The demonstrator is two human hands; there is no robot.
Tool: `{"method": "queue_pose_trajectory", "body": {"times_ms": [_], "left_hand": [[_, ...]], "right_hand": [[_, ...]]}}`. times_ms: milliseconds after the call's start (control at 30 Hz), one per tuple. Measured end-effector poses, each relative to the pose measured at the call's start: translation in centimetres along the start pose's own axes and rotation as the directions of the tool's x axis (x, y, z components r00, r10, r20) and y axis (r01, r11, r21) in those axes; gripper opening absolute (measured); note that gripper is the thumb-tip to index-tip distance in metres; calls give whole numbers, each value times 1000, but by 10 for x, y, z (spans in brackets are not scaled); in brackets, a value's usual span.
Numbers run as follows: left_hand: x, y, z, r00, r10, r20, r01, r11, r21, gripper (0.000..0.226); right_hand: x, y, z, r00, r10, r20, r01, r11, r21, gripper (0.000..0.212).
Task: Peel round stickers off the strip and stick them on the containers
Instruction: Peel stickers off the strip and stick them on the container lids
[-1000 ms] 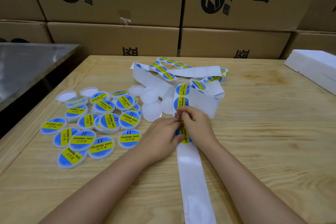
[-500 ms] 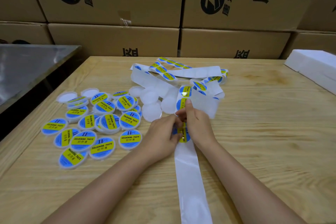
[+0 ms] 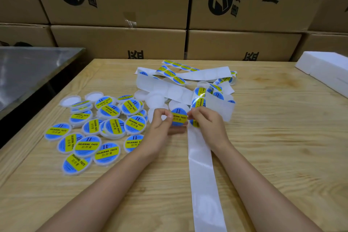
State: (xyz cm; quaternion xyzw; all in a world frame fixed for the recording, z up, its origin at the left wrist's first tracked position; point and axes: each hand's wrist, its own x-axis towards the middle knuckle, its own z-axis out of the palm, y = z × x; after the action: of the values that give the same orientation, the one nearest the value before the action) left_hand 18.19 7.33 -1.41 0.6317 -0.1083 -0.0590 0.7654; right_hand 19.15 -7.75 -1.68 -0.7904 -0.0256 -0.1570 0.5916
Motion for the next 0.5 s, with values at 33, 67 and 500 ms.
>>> {"method": "queue_pose_trajectory", "body": {"times_ms": [33,67,500], "left_hand": [[1,1,-1,1000,-12,-5,12,999,-42,11],[2,1,-2,1000,-18,-4,18,998,-67,11],[-4,-10,-1,950,313,-24,-249,798,548,50]], "right_hand": [[-1,-1,1,999,-24,28,24,1000,-3,21],[-2,-3,2,998,-41,49,41,999,1,17],[4,-4,3,1000,9,-9,-9,1000,-7,20]]}}
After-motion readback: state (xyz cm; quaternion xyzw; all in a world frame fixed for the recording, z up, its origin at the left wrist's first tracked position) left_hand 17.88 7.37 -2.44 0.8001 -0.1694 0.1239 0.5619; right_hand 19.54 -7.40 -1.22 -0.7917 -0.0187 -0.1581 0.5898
